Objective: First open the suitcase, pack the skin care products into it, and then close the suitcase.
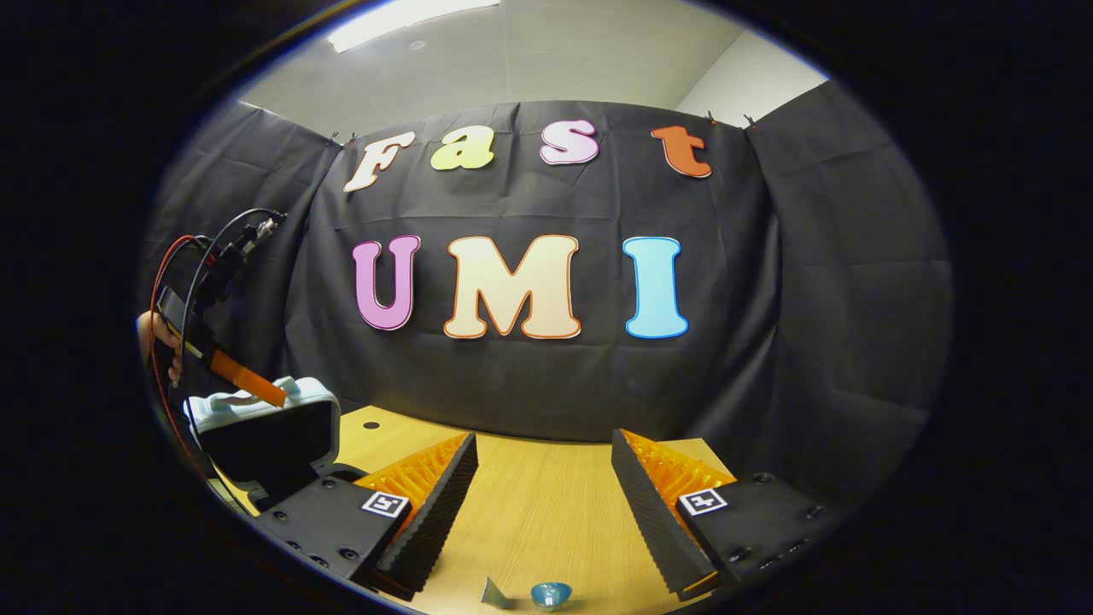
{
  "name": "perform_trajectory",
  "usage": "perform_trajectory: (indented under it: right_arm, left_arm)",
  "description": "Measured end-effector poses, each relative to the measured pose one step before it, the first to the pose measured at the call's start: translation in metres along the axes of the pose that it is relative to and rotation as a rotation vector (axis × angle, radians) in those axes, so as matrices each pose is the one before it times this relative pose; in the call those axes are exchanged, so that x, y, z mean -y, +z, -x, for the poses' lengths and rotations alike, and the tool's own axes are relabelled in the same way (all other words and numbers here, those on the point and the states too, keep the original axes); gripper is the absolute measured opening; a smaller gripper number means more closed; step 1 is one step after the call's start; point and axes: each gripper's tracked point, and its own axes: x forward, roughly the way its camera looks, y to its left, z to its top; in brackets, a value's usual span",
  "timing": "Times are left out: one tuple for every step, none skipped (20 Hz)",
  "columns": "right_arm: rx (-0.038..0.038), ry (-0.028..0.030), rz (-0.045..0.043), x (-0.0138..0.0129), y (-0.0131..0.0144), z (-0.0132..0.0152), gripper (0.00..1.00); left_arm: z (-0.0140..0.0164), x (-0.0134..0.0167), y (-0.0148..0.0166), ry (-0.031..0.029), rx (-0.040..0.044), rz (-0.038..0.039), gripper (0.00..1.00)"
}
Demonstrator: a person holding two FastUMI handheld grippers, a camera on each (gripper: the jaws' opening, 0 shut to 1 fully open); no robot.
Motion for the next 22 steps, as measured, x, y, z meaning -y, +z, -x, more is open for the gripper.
perform_trajectory:
  right_arm:
    - [-0.00469, -0.00492, 0.00338, -0.00455, -0.00246, -0.00129, 0.99]
    - [-0.00287, -0.00625, 0.00444, -0.00401, -0.00205, -0.00075, 0.99]
    - [0.00020, -0.00507, 0.00580, -0.00456, -0.00120, -0.00027, 0.99]
    - [-0.00111, -0.00410, 0.00644, -0.00507, -0.00160, -0.00078, 0.98]
    - [-0.00212, -0.00456, 0.00785, -0.00440, -0.00215, -0.00202, 0.98]
    - [-0.00236, -0.00571, 0.00694, -0.00348, -0.00103, -0.00129, 0.98]
    - [-0.00079, -0.00369, 0.00509, -0.00438, -0.00109, -0.00237, 1.00]
    - [-0.00128, -0.00300, 0.00295, -0.00439, -0.00032, -0.00091, 0.98]
    - [-0.00357, -0.00443, 0.00105, -0.00300, -0.00103, -0.00089, 0.98]
    - [-0.00284, -0.00438, -0.00008, -0.00266, 0.00005, -0.00163, 0.98]
    - [-0.00171, -0.00580, 0.00120, -0.00233, -0.00094, -0.00165, 0.99]
    - [-0.00084, -0.00440, 0.00214, -0.00232, 0.00009, -0.00038, 0.99]
    - [-0.00203, -0.00262, 0.00254, -0.00239, -0.00055, -0.00131, 0.99]
    - [-0.00191, -0.00182, 0.00401, -0.00189, -0.00028, -0.00108, 0.99]
    - [0.00027, -0.00259, 0.00588, -0.00179, 0.00025, -0.00007, 0.99]
    - [0.00054, -0.00269, 0.00632, -0.00084, -0.00021, -0.00069, 1.00]
    - [-0.00030, -0.00231, 0.00513, -0.00107, 0.00026, -0.00071, 1.00]
    - [-0.00061, -0.00092, 0.00233, -0.00160, 0.00035, -0.00048, 0.99]
    - [-0.00174, -0.00112, 0.00130, -0.00009, -0.00127, -0.00142, 0.99]
    - [-0.00236, -0.00283, 0.00183, -0.00008, -0.00118, 0.00041, 0.99]
    - [-0.00293, -0.00307, 0.00097, 0.00042, -0.00123, -0.00067, 0.99]
    - [-0.00362, -0.00356, 0.00174, 0.00039, -0.00151, 0.00030, 0.98]
  left_arm:
    - [0.00288, -0.01297, 0.00163, 0.00856, 0.00920, -0.00482, 0.00]
    - [0.00101, -0.01242, 0.00304, 0.00878, 0.01097, -0.00447, 0.00]
    - [0.00088, -0.01290, 0.00199, 0.00877, 0.00479, -0.00718, 0.00]
    - [0.00148, -0.01325, 0.00380, 0.01430, 0.01065, -0.00863, 0.00]
    - [-0.00144, -0.01350, 0.00179, 0.01239, 0.00653, -0.01298, 0.00]
    - [0.00005, -0.01295, 0.00088, 0.01784, 0.00531, -0.00809, 0.00]
    - [-0.00286, -0.01277, 0.00011, 0.01477, 0.00552, -0.00428, 0.00]
    - [-0.00240, -0.01514, 0.00098, 0.02152, 0.00363, -0.00126, 0.00]
    - [-0.00114, -0.01753, 0.00132, 0.02217, 0.00939, 0.00186, 0.00]
    - [-0.00231, -0.01760, -0.00138, 0.02289, 0.00388, 0.00275, 0.00]
    - [-0.00347, -0.01514, -0.00251, 0.02395, 0.00610, -0.00259, 0.00]
    - [-0.00529, -0.01699, -0.00226, 0.02556, 0.00354, -0.00041, 0.00]
    - [-0.00457, -0.01830, -0.00354, 0.02779, -0.00410, 0.00140, 0.00]
    - [-0.00496, -0.01557, -0.00519, 0.02467, -0.01404, 0.00022, 0.00]
    - [-0.00541, -0.01385, -0.00607, 0.02176, -0.00323, 0.00163, 0.00]
    - [-0.00547, -0.01354, -0.00499, 0.01465, -0.00670, 0.00794, 0.00]
    - [-0.00303, -0.01145, -0.00533, 0.01735, -0.00585, 0.00970, 0.00]
    - [-0.00471, -0.01311, -0.00544, 0.02240, -0.01491, 0.00548, 0.00]
    - [-0.00510, -0.01300, -0.00619, 0.02476, -0.01347, 0.00182, 0.00]
    - [-0.00437, -0.01693, -0.00458, 0.04333, 0.00010, -0.00916, 0.00]
    - [-0.00940, -0.00901, -0.00573, 0.01226, -0.01114, -0.00275, 0.00]
    - [-0.00629, -0.00523, -0.00785, 0.00540, -0.01629, 0.01141, 0.00]
